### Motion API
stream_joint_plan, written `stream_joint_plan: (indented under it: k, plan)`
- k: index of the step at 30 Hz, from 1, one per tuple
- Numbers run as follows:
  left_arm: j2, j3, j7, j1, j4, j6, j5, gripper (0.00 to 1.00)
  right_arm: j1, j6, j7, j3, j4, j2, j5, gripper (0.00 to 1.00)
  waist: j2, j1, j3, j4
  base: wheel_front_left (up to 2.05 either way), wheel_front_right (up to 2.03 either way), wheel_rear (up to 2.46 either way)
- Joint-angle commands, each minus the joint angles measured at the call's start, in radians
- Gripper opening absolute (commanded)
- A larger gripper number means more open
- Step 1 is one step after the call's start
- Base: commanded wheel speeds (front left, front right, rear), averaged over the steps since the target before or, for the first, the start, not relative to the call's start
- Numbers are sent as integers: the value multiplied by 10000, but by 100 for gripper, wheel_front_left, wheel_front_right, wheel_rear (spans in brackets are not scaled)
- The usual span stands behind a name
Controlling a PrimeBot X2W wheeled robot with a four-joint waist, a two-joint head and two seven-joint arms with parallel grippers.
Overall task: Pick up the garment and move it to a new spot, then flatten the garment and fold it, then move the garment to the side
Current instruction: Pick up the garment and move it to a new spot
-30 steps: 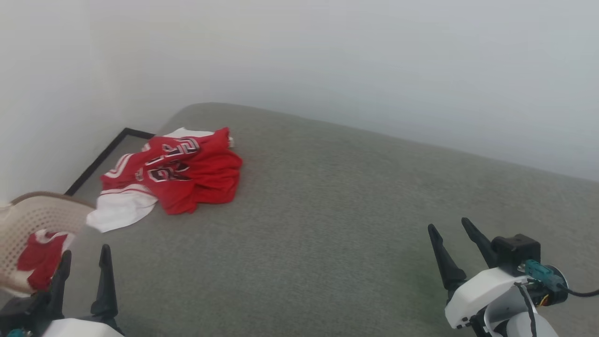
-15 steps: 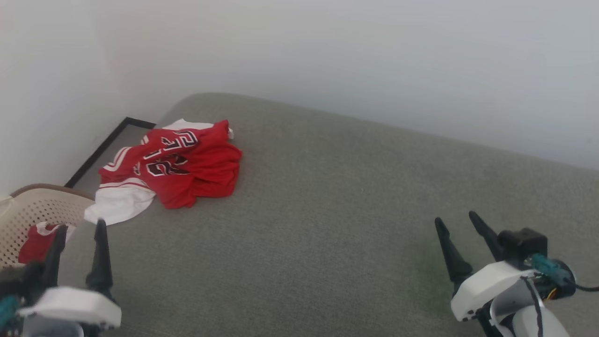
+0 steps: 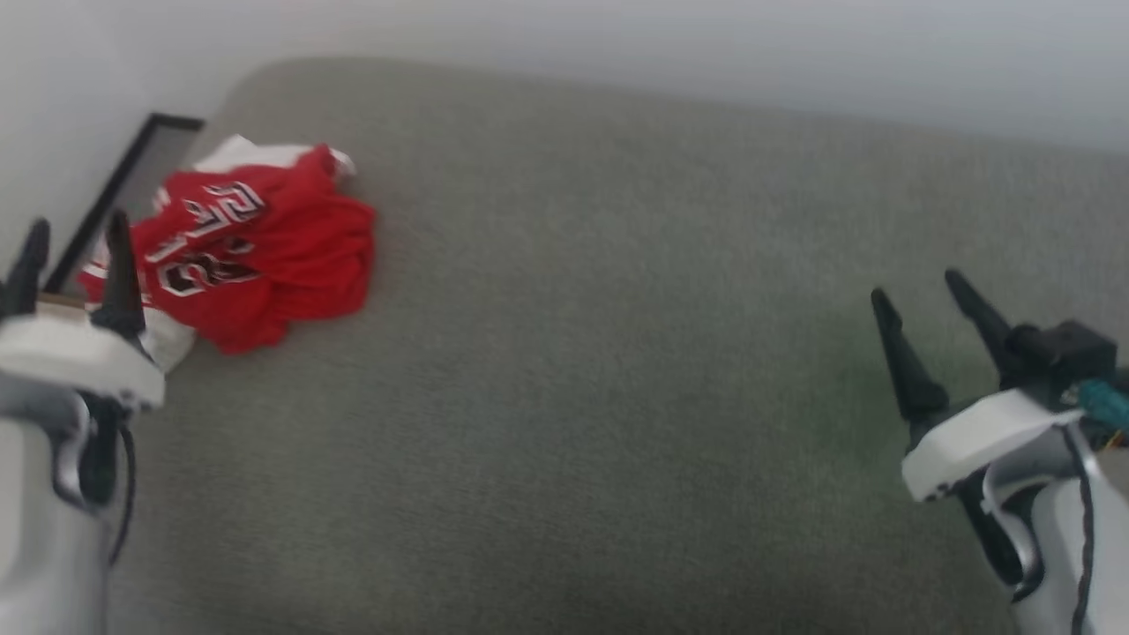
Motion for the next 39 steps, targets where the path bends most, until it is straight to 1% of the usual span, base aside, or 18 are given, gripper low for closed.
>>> stream_joint_plan:
  k: [1,2,3,8,10,14,15,20,21,25,30,31,32,35,39]
  plan:
    - [72,-42,32,-323,190,-63,-46,100,-175,1,37,17,-143,-57,-33,100,0,0,915,-510,0,0,0]
    - [121,-52,50,-633,457,-65,-97,100,-279,1,75,14,-266,-93,-49,100,0,0,1135,-601,0,0,0]
    - [266,-21,171,-1221,1089,-59,-207,100,-433,1,114,21,-516,-206,-69,100,0,0,1541,-759,0,0,0]
    - [547,3,678,-2779,2906,-73,-394,100,-736,1,220,-37,-1056,-416,-87,100,0,0,2402,-1043,0,0,0]
    - [566,31,980,-3380,3627,-38,-556,100,-814,1,286,-100,-1264,-525,-109,100,0,0,2691,-1094,0,0,0]
    - [565,152,1940,-4426,5167,333,-838,100,-955,1,483,-175,-1773,-687,-156,100,0,0,3227,-1159,0,0,0]
    - [581,116,2198,-4658,5498,332,-859,100,-988,1,548,-191,-1874,-734,-178,100,0,0,3349,-1175,0,0,0]
    - [406,-119,3703,-5379,7098,643,-870,100,-967,1,816,-309,-2430,-914,-234,100,0,0,3766,-1155,0,0,0]
    - [292,-132,3999,-5405,7401,713,-922,100,-965,1,880,-338,-2509,-941,-245,100,0,0,3817,-1148,0,0,0]
    - [-74,-175,4931,-5437,8046,1000,-1026,100,-921,1,1052,-418,-2803,-977,-312,100,0,0,3914,-1101,0,0,0]
    - [-258,-129,5154,-5393,8252,1116,-1176,100,-923,1,1151,-426,-2984,-953,-355,100,0,0,3921,-1043,0,0,0]
    - [-226,-90,5046,-5406,8269,1124,-1236,93,-931,1,1174,-422,-2998,-949,-364,100,0,0,3905,-1029,0,0,0]
    - [-126,-56,4896,-5458,8262,1064,-1258,0,-937,1,1197,-422,-2996,-949,-377,100,0,0,3881,-1008,0,0,0]
    - [314,-133,4454,-5737,8149,912,-1153,0,-939,1,1176,-401,-2916,-928,-392,100,0,0,3706,-950,0,0,0]
    - [849,-398,3489,-6167,7754,599,-831,0,-865,1,1021,-458,-2707,-855,-375,100,0,0,3291,-846,0,0,0]
